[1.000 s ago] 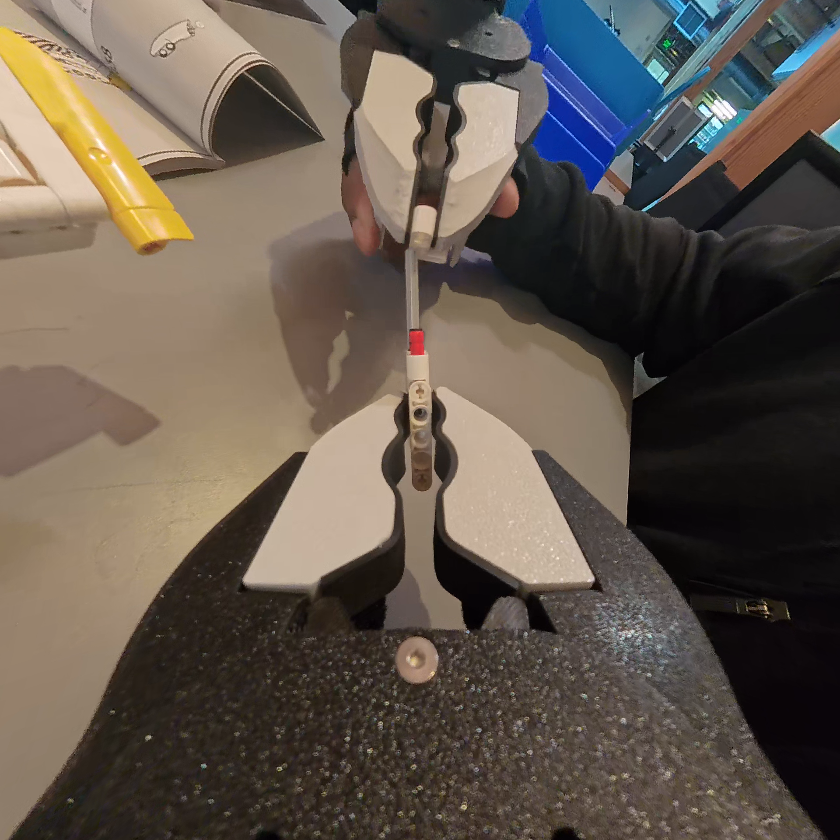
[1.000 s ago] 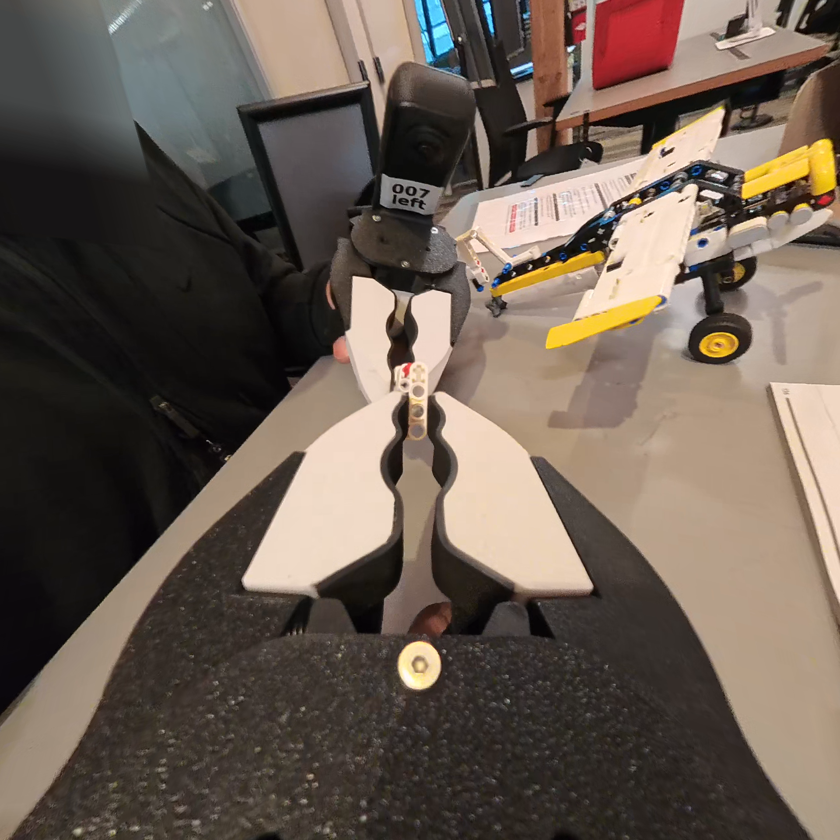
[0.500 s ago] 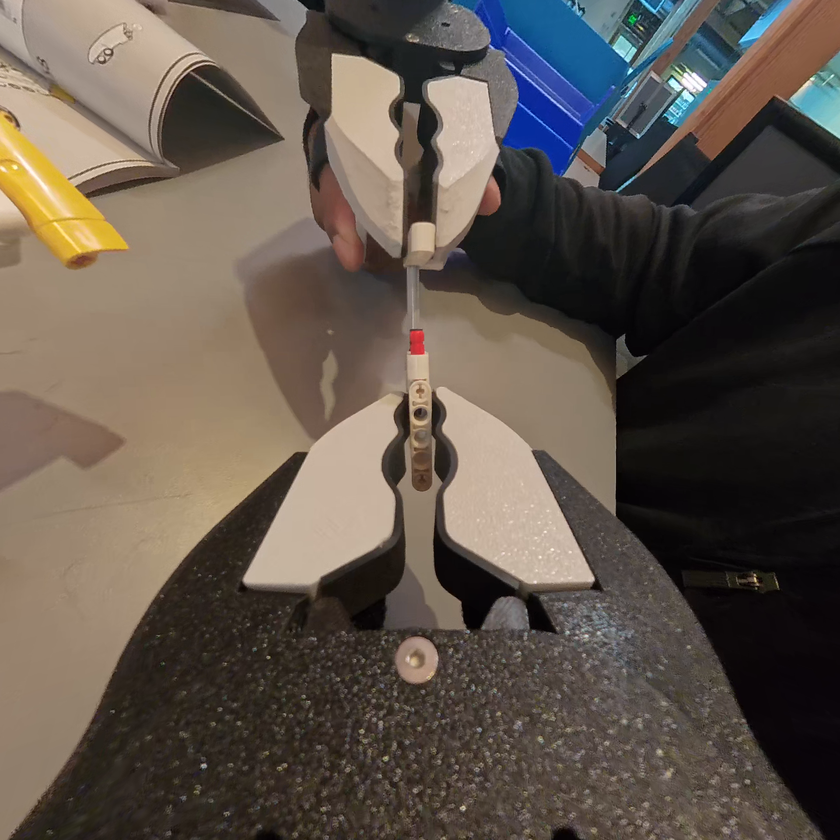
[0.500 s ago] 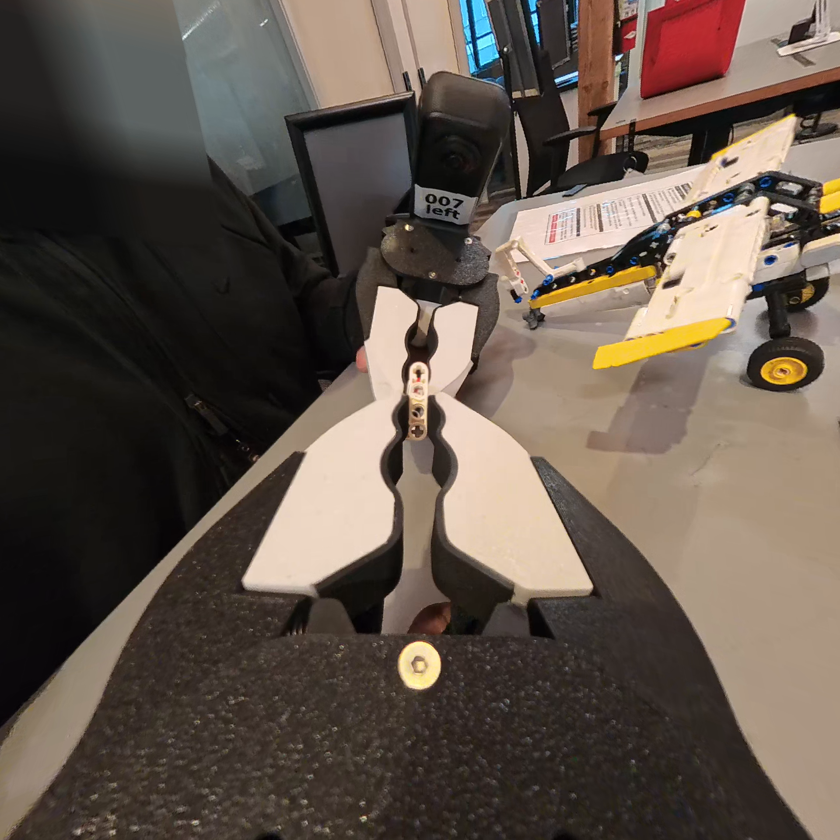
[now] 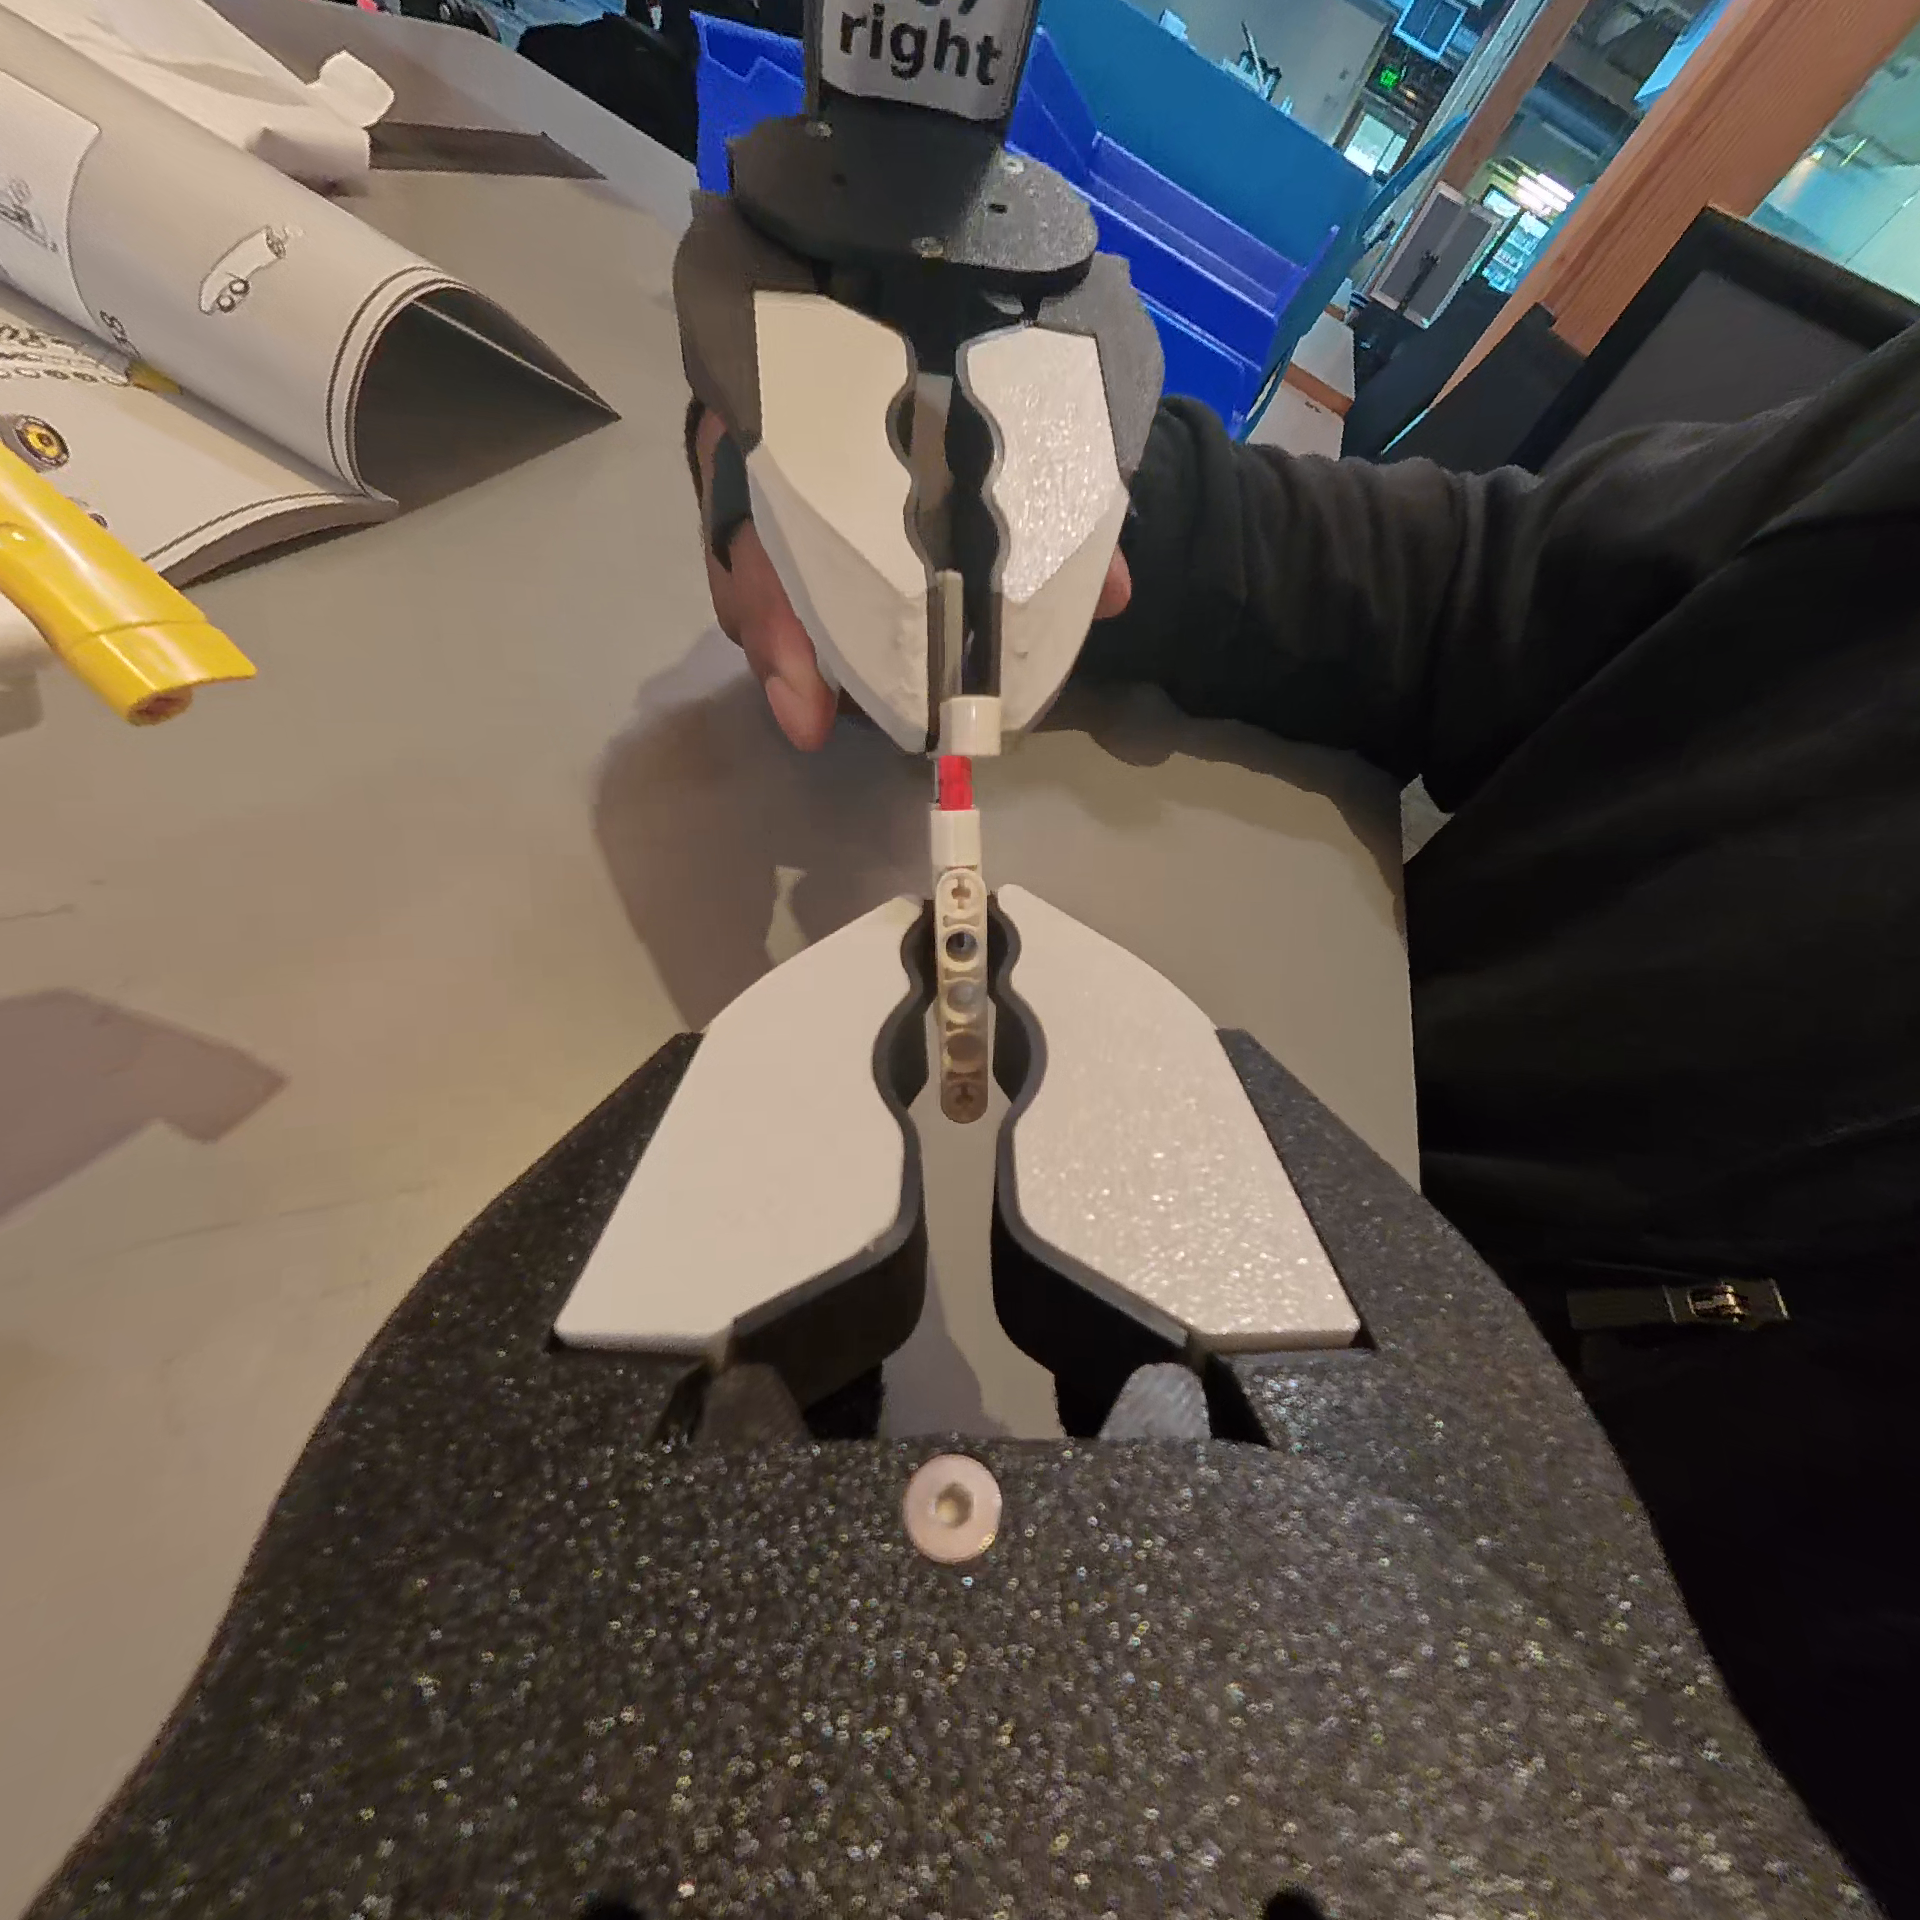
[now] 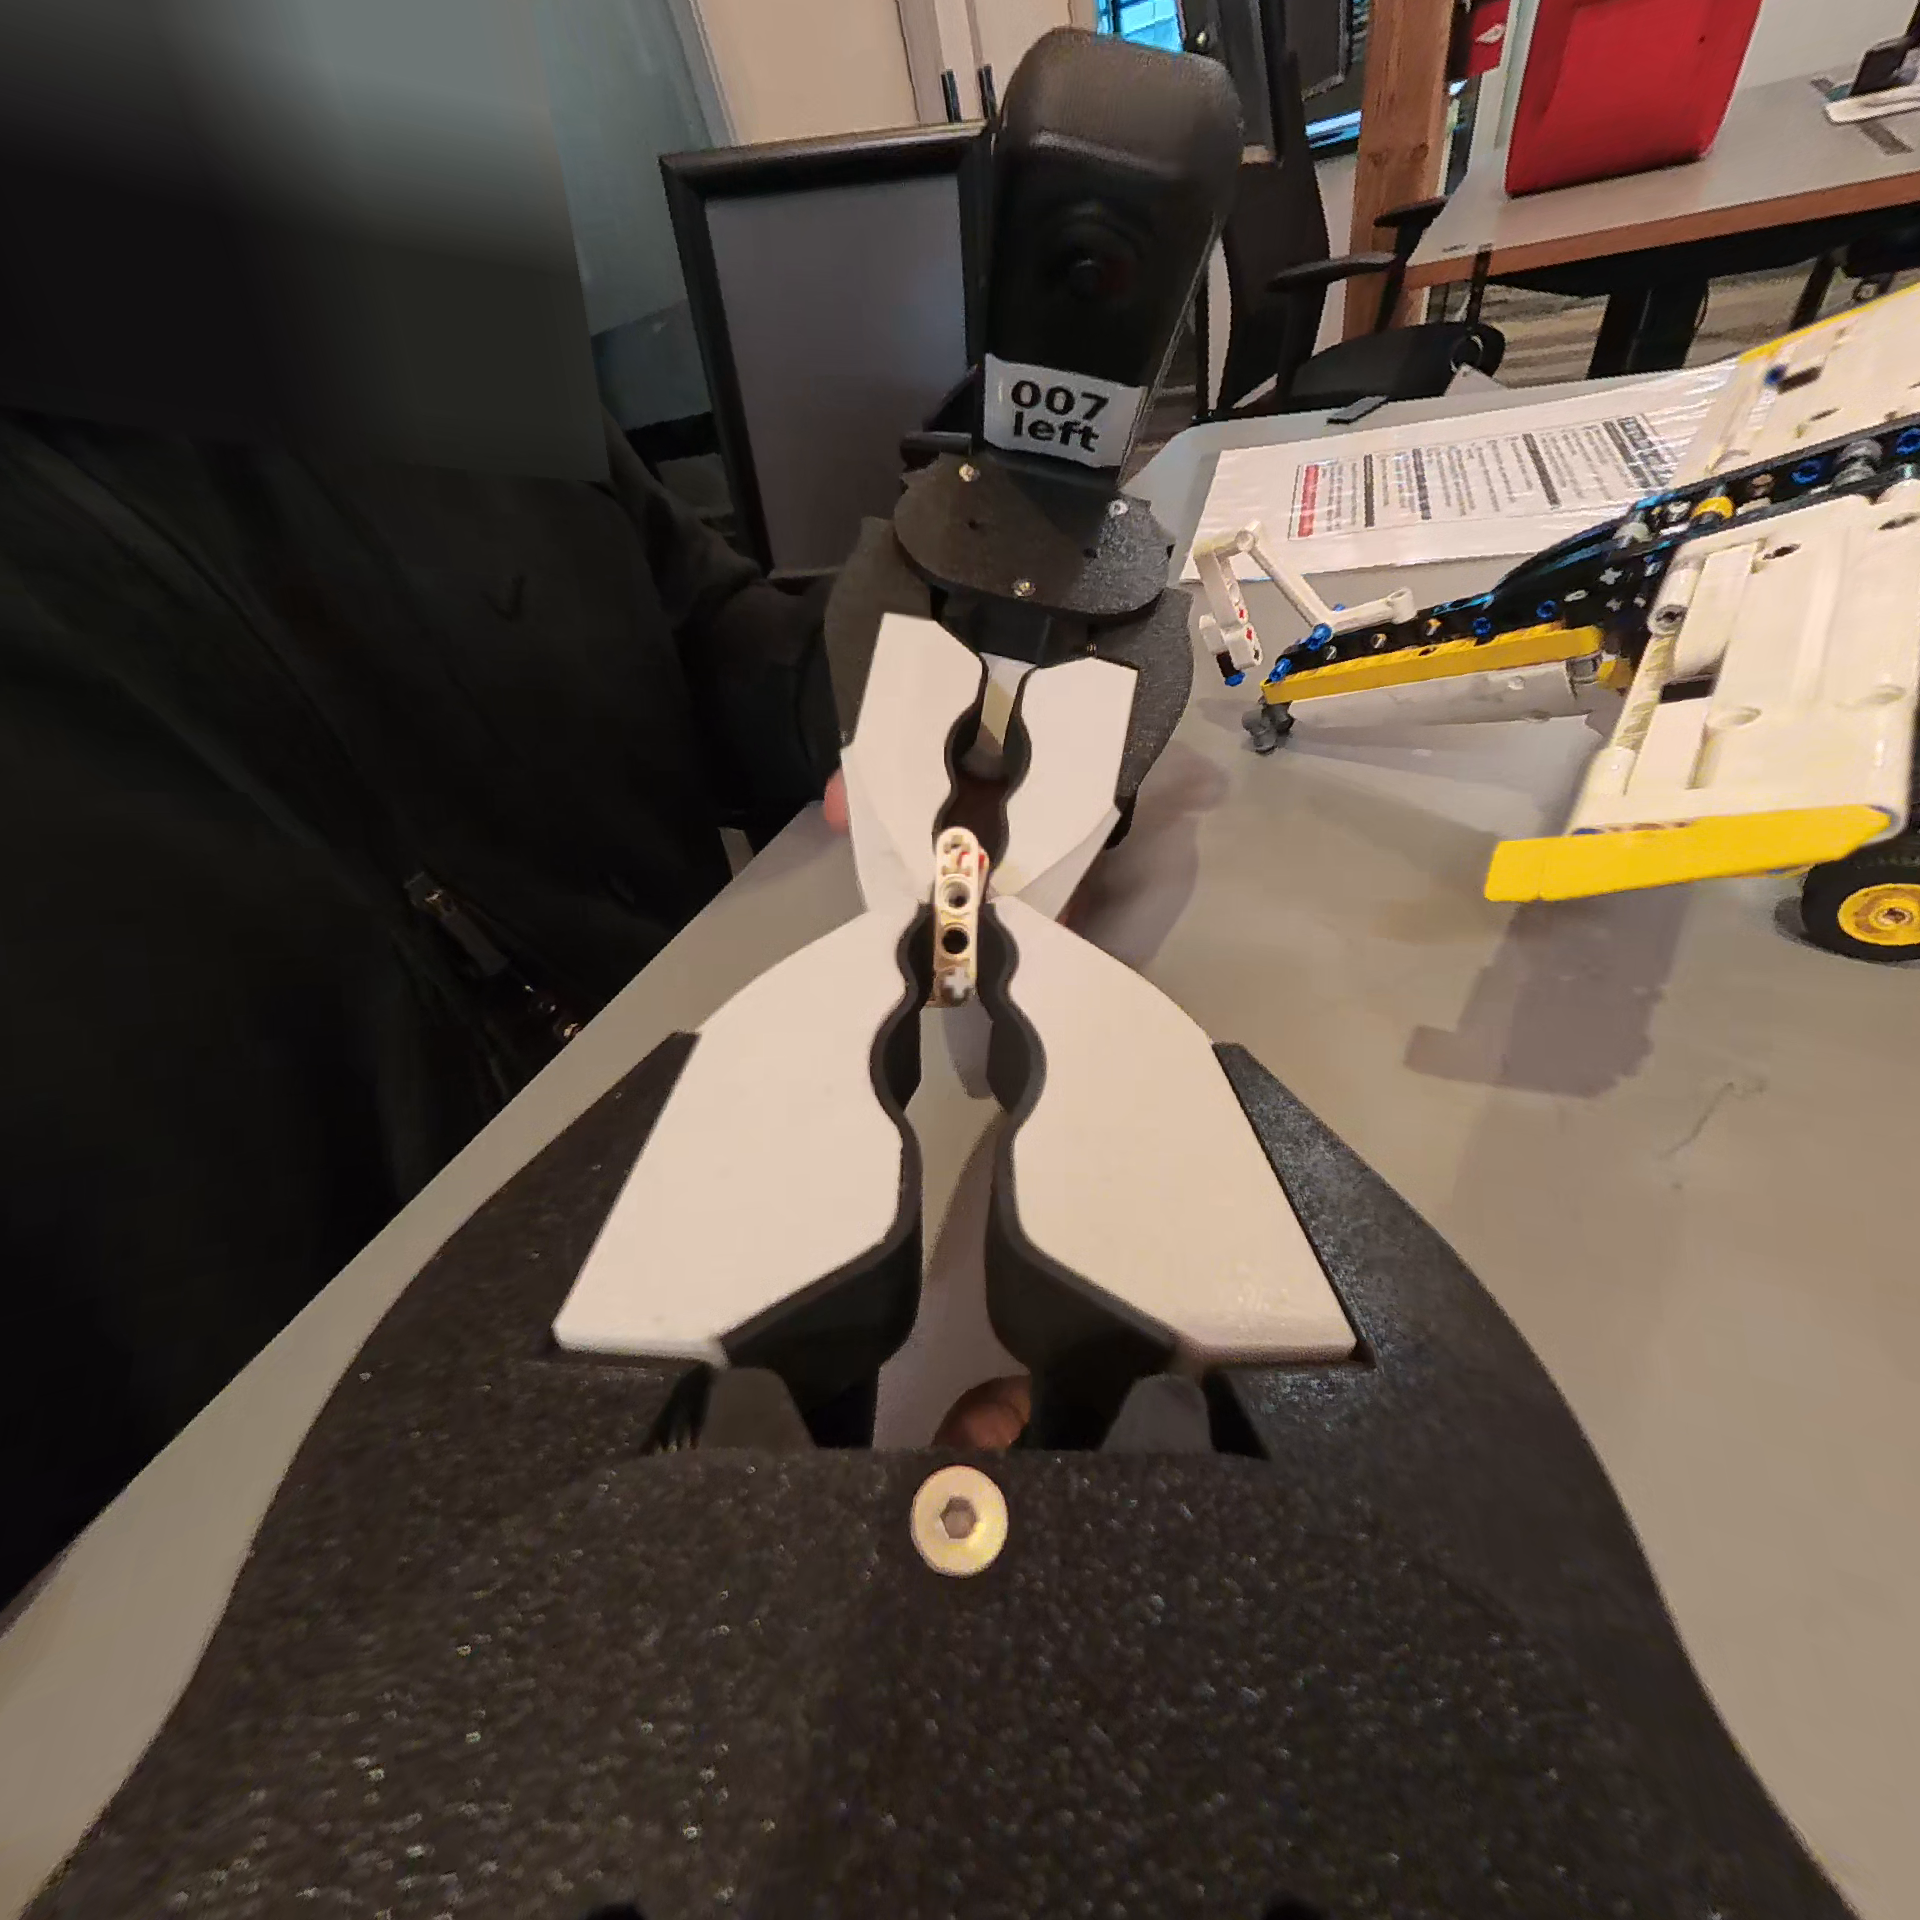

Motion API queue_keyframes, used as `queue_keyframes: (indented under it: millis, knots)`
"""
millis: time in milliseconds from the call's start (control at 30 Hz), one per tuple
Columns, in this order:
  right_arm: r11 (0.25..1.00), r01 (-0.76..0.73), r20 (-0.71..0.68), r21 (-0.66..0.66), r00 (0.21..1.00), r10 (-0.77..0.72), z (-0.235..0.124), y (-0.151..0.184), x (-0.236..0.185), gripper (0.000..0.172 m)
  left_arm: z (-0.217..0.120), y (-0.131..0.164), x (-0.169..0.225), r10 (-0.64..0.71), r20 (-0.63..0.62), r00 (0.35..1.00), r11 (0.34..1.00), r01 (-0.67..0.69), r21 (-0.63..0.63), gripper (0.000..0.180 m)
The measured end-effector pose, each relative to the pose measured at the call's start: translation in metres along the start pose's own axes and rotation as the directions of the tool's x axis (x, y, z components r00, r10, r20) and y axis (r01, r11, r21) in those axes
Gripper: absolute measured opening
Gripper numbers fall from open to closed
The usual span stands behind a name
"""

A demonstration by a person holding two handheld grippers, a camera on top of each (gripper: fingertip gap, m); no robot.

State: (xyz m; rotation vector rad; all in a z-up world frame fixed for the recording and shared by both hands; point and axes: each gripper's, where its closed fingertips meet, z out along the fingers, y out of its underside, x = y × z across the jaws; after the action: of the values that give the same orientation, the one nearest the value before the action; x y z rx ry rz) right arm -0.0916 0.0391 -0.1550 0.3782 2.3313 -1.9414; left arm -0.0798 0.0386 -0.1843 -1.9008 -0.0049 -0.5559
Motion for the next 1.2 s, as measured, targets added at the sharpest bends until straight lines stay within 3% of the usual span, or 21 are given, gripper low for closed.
queue_keyframes:
  millis: [533,800,967,1067,1200]
  knots:
    - [0.998,-0.053,-0.053,0.026,0.997,0.054,0.002,-0.003,0.006,0.009,-0.003,-0.005,-0.002,-0.017,0.002,1.0,0.999,0.017,0.046,0.008]
    - [0.999,-0.005,-0.124,0.046,0.992,0.011,0.002,-0.016,0.008,0.029,-0.008,-0.016,0.0,-0.027,-0.028,0.999,0.992,0.03,0.126,0.008]
    - [0.988,0.094,-0.222,0.126,0.973,-0.065,-0.013,-0.037,0.007,0.041,-0.015,-0.027,-0.002,-0.07,-0.055,0.996,0.975,0.08,0.206,0.008]
    - [0.97,0.234,-0.352,0.069,0.915,-0.195,-0.022,-0.039,0.008,0.04,-0.02,-0.033,-0.002,-0.11,-0.095,0.989,0.96,0.131,0.25,0.008]
    - [0.886,0.441,-0.488,-0.144,0.747,-0.451,-0.018,-0.031,0.011,0.036,-0.022,-0.041,-0.002,-0.201,-0.19,0.961,0.922,0.251,0.294,0.008]
